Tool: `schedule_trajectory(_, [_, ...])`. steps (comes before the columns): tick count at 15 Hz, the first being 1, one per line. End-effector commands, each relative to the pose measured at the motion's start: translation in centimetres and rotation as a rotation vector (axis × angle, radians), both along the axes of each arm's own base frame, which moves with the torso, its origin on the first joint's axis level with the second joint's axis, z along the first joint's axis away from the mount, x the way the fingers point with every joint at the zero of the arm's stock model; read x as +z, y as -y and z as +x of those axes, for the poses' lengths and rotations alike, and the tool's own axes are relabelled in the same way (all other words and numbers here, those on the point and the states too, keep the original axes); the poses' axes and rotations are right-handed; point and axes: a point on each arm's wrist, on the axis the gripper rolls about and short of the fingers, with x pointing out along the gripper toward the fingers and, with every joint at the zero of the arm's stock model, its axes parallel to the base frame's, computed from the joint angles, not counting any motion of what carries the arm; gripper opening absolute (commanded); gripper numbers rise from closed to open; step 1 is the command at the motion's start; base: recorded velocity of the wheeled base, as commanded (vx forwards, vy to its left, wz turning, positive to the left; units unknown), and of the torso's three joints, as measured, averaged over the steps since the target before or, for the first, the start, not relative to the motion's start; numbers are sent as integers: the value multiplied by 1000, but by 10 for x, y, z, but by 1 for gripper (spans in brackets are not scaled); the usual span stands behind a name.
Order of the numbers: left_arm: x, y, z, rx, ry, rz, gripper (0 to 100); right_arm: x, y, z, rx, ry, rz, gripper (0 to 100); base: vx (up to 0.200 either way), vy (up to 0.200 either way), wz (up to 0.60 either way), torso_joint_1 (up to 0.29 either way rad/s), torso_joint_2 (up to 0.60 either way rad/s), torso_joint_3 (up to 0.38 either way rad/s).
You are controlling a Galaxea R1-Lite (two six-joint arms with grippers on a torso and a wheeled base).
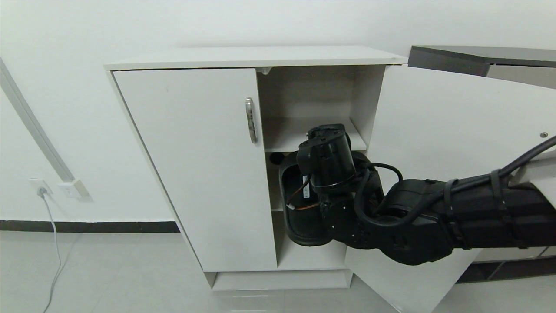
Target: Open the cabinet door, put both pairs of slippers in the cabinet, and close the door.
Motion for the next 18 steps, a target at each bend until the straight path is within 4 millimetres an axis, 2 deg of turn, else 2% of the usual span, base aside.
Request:
schedule_trajectory(1, [0,0,0,0,0,0,0,0,-1,0,1,1,1,0,0,0,0,0,0,0])
schedule_trajectory(10, [0,0,0,-2,0,1,0,12,3,-1,-5,23,20,0,200,0,0,0,2,1])
schedule_trajectory(15, [0,0,0,-2,0,3,0,3,-2,9,-15,15,13,0,200,0,0,2,2,2])
schedule_trajectory(18, [0,0,0,-3,0,3,0,6,-3,23,-33,27,24,0,0,0,0,0,0,0])
